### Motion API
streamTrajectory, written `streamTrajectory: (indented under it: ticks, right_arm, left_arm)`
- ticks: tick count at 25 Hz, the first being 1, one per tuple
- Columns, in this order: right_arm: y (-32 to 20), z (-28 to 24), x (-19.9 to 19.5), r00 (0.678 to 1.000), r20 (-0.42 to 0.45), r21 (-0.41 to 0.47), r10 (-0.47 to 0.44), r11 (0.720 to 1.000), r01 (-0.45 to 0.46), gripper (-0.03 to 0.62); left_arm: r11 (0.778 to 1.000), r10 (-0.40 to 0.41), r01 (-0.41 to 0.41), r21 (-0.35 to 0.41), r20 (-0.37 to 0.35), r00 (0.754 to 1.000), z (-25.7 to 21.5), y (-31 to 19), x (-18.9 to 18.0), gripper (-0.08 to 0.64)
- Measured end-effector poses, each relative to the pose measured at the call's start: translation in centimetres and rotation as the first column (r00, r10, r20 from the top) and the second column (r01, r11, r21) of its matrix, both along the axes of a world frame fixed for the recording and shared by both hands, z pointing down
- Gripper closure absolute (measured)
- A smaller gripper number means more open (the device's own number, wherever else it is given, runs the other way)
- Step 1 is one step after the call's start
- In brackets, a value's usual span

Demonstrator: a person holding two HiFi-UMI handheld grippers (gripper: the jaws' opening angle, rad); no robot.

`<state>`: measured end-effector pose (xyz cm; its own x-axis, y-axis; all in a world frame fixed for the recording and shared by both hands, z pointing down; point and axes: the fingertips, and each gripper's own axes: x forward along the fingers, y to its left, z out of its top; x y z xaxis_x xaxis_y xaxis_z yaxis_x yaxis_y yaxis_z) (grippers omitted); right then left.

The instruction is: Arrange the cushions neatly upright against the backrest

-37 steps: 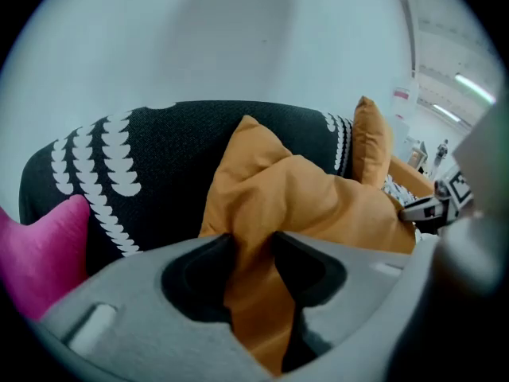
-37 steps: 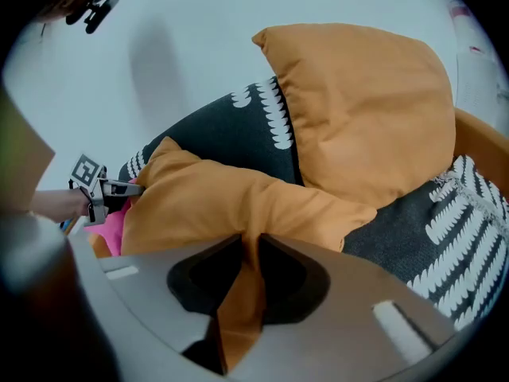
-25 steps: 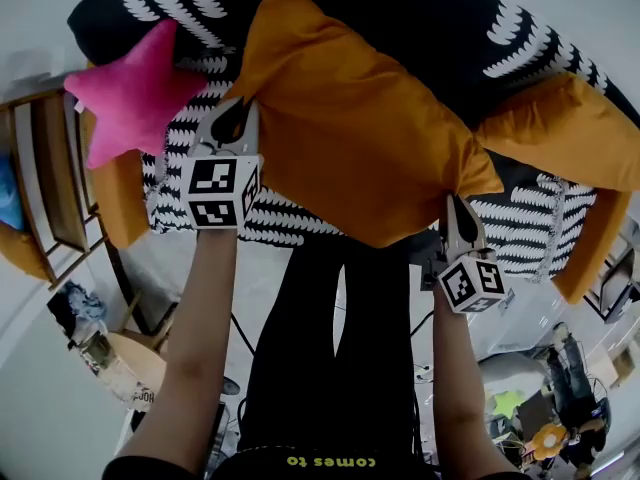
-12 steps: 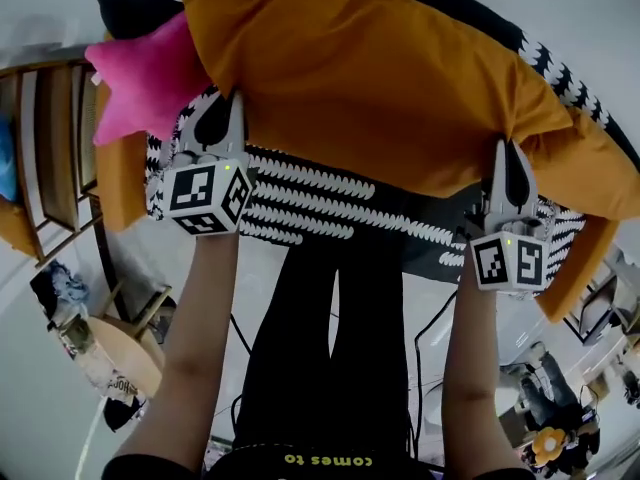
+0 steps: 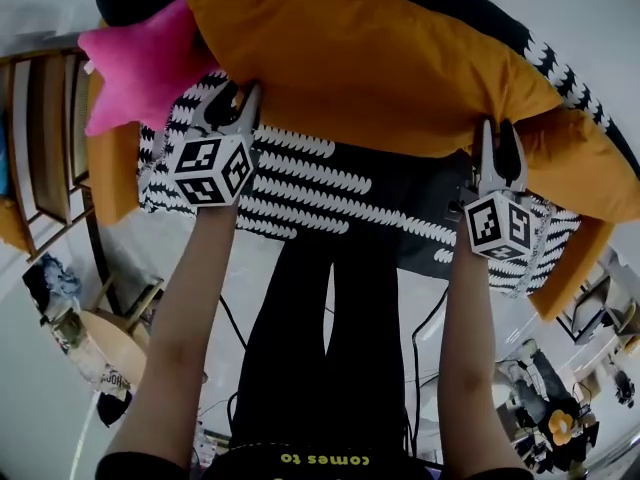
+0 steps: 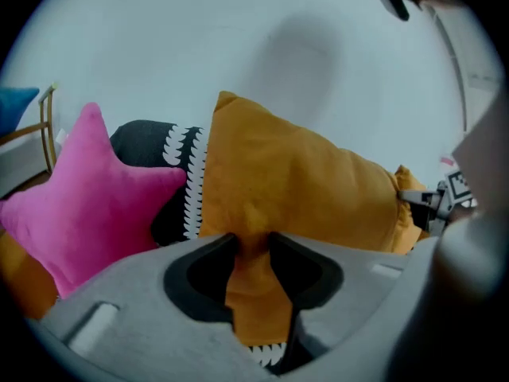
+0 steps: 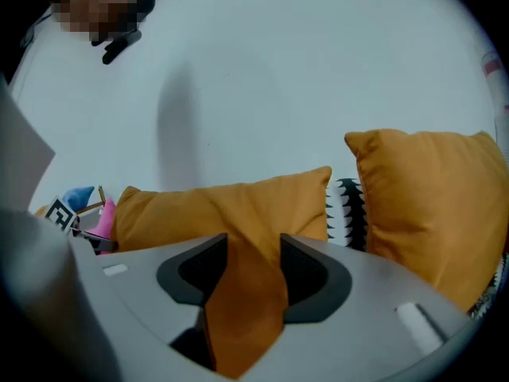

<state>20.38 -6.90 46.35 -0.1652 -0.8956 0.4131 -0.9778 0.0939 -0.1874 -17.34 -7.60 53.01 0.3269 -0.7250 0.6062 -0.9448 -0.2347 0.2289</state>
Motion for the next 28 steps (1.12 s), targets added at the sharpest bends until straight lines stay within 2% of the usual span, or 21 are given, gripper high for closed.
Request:
streamTrajectory:
  ticks: [1,2,4,8,10,13,14,18,22,25,28]
  right_arm:
    - [0.1,-0.3,-0.1,1.0,-0.003,0.001,-0.004,1.0,0.004,0.353]
    - [0.2,-0.6,-0.1,1.0,-0.004,-0.002,-0.006,1.0,0.006,0.33]
    - [0.7,-1.9,0.5,1.0,-0.004,0.006,-0.006,1.0,0.006,0.321]
    - [1.6,-5.2,0.9,1.0,-0.006,0.06,-0.01,0.998,0.01,0.326]
    - [1.7,-7.2,0.0,1.0,-0.005,0.09,-0.025,0.996,0.025,0.35]
    - [2.6,-11.6,-1.7,0.998,-0.012,0.123,-0.061,0.99,0.062,0.49]
    - [3.0,-13.4,-2.1,0.998,-0.015,0.137,-0.067,0.988,0.068,0.505]
    - [3.1,-21.2,-2.6,0.994,-0.029,0.22,-0.103,0.97,0.107,0.55]
    - [4.0,-26.8,-4.6,0.985,0.011,0.268,-0.174,0.949,0.165,0.58]
    - [5.3,-30.0,-6.7,0.969,0.003,0.291,-0.247,0.927,0.235,0.581]
    - [6.4,-32.5,-7.5,0.964,0.03,0.308,-0.264,0.92,0.242,0.581]
  left_arm:
    - [1.0,0.009,-0.008,-0.008,0.043,0.999,-0.1,0.2,0.0,0.423]
    - [1.0,0.021,-0.02,-0.008,0.085,0.996,-0.6,0.4,0.2,0.422]
    - [0.999,0.033,-0.037,0.029,0.132,0.991,-2.5,0.8,0.8,0.417]
    - [0.99,0.008,-0.027,0.137,0.132,0.991,-7.5,0.8,1.0,0.419]
    - [0.983,0.007,-0.032,0.181,0.133,0.991,-9.9,0.4,0.7,0.419]
    - [0.969,0.016,-0.051,0.24,0.143,0.99,-14.4,0.9,0.3,0.452]
    - [0.965,0.018,-0.055,0.257,0.145,0.989,-16.1,1.3,0.3,0.463]
    - [0.944,0.017,-0.055,0.325,0.118,0.993,-22.9,1.9,1.0,0.561]
    - [0.941,0.035,-0.066,0.331,0.098,0.995,-27.5,3.1,2.4,0.561]
    - [0.933,0.064,-0.093,0.347,0.095,0.993,-30.9,4.5,3.8,0.561]
    - [0.923,0.099,-0.127,0.363,0.095,0.991,-34.2,5.9,5.1,0.561]
